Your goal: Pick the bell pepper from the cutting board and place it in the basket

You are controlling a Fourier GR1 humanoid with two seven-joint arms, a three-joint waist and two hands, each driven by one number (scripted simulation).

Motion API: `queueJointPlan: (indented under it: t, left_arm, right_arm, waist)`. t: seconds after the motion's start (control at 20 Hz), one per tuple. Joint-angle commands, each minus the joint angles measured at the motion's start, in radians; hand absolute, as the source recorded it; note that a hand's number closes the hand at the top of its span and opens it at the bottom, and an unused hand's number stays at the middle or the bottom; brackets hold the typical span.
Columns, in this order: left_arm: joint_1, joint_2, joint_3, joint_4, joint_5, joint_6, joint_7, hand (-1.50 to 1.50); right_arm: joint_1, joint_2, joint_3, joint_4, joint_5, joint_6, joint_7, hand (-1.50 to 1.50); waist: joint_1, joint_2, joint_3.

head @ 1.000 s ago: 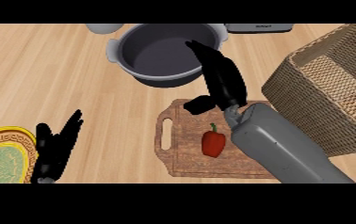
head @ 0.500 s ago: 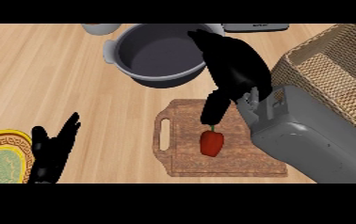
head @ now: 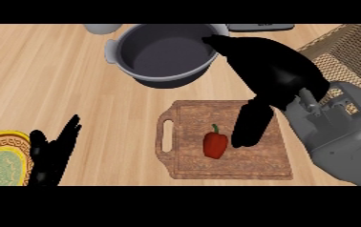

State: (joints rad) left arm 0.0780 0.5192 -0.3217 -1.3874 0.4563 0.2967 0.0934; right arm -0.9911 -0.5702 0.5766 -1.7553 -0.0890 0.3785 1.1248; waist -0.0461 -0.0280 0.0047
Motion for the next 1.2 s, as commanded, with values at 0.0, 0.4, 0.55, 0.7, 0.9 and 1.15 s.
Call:
queueJointPlan:
  t: [0.0, 0.4, 0.55, 0.7, 0.9, 1.15]
  left_arm:
    - [0.049, -0.005, -0.025, -0.006, 0.005, -0.005, 0.046, 0.0]
    - [-0.034, -0.014, 0.005, 0.063, 0.003, -0.047, 0.064, 0.0]
    - [0.015, -0.051, -0.034, 0.064, -0.044, -0.015, 0.027, 0.0]
    - [0.034, -0.048, -0.025, 0.018, -0.03, -0.025, 0.042, 0.0]
    - [0.003, -0.07, -0.035, 0.046, -0.055, -0.016, 0.052, 0.0]
    - [0.004, -0.057, -0.019, -0.003, -0.054, -0.013, 0.103, 0.0]
  right_arm:
    - [-0.037, -0.044, -0.016, -0.073, -0.128, 0.105, 0.261, -1.5]
    - [0.056, -0.054, 0.06, -0.134, -0.066, -0.037, 0.229, -1.5]
    - [0.092, -0.03, 0.09, -0.161, -0.03, -0.081, 0.244, -1.5]
    - [0.144, -0.014, 0.125, -0.172, 0.053, -0.115, 0.216, -1.5]
    - [0.174, 0.005, 0.188, -0.087, 0.13, -0.104, 0.16, -1.5]
    - [0.292, -0.022, 0.201, -0.116, 0.176, -0.125, 0.111, -1.5]
  waist:
    - [0.016, 0.009, -0.007]
    - [0.026, 0.023, -0.006]
    - [0.03, 0.022, -0.006]
    - [0.039, 0.022, -0.006]
    - [0.04, 0.027, -0.006]
    - [0.036, 0.024, -0.005]
